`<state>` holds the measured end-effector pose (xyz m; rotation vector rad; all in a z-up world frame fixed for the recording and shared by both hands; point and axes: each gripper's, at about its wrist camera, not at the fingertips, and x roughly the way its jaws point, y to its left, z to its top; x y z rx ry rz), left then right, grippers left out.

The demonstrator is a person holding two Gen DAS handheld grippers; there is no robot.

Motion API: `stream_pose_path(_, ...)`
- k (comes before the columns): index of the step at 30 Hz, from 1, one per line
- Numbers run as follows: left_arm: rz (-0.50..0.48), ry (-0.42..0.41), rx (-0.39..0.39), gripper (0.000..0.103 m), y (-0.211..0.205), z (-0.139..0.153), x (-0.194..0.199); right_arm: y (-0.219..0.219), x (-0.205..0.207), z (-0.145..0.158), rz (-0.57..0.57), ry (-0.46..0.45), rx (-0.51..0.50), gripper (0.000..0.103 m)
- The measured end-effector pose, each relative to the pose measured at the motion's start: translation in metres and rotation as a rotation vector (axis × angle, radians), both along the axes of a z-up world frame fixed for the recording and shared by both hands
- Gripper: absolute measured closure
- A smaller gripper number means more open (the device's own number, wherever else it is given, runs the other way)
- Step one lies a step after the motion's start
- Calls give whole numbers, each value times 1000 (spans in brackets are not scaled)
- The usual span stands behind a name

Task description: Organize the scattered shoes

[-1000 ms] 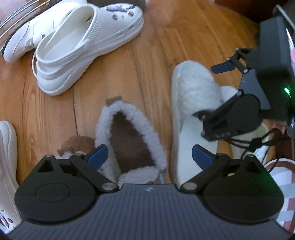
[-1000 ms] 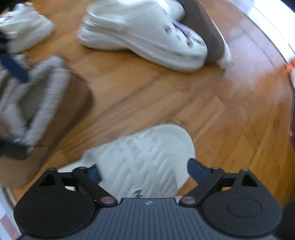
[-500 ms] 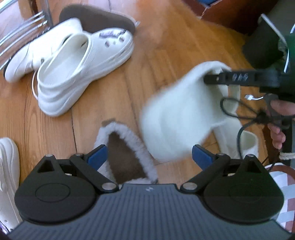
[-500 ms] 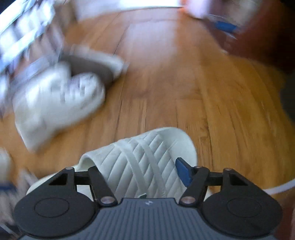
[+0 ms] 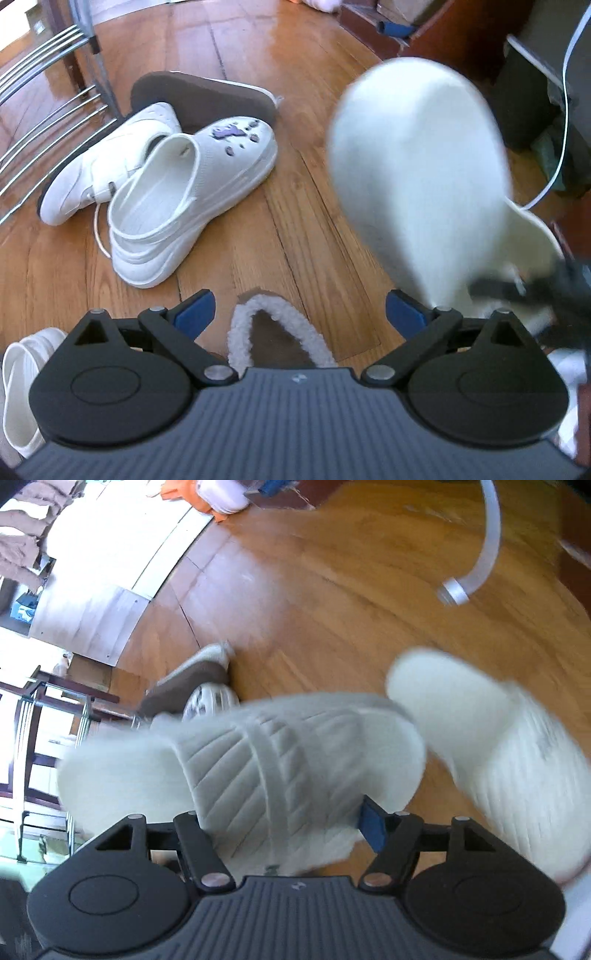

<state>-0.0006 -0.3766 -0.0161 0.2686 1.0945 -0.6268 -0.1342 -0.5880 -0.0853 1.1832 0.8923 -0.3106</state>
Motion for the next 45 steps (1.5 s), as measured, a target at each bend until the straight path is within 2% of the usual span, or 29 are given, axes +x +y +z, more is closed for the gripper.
stream_pose_path(1, -14, 17, 11, 3, -5, -6, -2, 5, -17, -9, -42, 10, 62, 8)
stream_pose_path(4, -26, 79, 18, 3, -12, -20, -5, 12, -47, -28, -123, 38, 146, 7)
stream_pose_path(9, -20, 112, 44, 3, -15, -29, -8, 7, -70, -31, -190, 31, 125, 7)
stream_pose_path(12, -3, 117, 52, 3, -10, -30, -7, 1, -73, -19, -172, 15, 28, 7)
stream_pose_path(13, 1, 118, 54, 3, -9, -30, -6, 0, -73, -14, -161, 28, -42, 7)
stream_pose_path(16, 22, 132, 75, 2, -4, -36, -1, 1, -72, 2, -76, 115, -348, 7)
stream_pose_path(18, 34, 150, 83, 2, -3, -41, 0, 4, -67, -2, 7, 173, -467, 7)
stream_pose_path(20, 36, 164, 86, 2, -3, -45, -1, 8, -65, -14, 83, 227, -527, 9)
stream_pose_path(21, 35, 171, 90, 2, -3, -47, -2, 9, -63, -22, 111, 241, -535, 15)
stream_pose_path(22, 31, 178, 95, 2, -4, -49, -4, 9, -61, -33, 126, 237, -523, 29)
stream_pose_path(23, 27, 183, 101, 2, -5, -51, -6, 8, -62, -43, 110, 207, -510, 28)
stream_pose_path(24, 23, 187, 106, 2, -5, -51, -8, 6, -64, -44, 69, 165, -517, 33)
stream_pose_path(26, 21, 183, 107, 2, -5, -50, -9, 5, -61, -46, 50, 145, -527, 62)
stream_pose_path(30, 30, 155, 90, 2, -3, -37, -3, 7, -60, -39, 38, 108, -455, 61)
stream_pose_path(32, 34, 144, 89, 2, -1, -33, 1, 15, -61, -24, 34, 60, -434, 41)
stream_pose_path(34, 58, 115, 100, 2, 7, -29, 7, 21, -58, -11, 39, 34, -448, 34)
stream_pose_path(36, 98, 100, 104, 2, 17, -27, 14, 26, -50, -2, 56, 4, -438, 34)
stream_pose_path(40, 165, 105, 85, 2, 37, -24, 28, 40, -19, 19, 136, -80, -349, 34)
stream_pose_path(45, 257, 91, 41, 2, 67, -19, 57, 62, 27, 49, 251, -145, -392, 34)
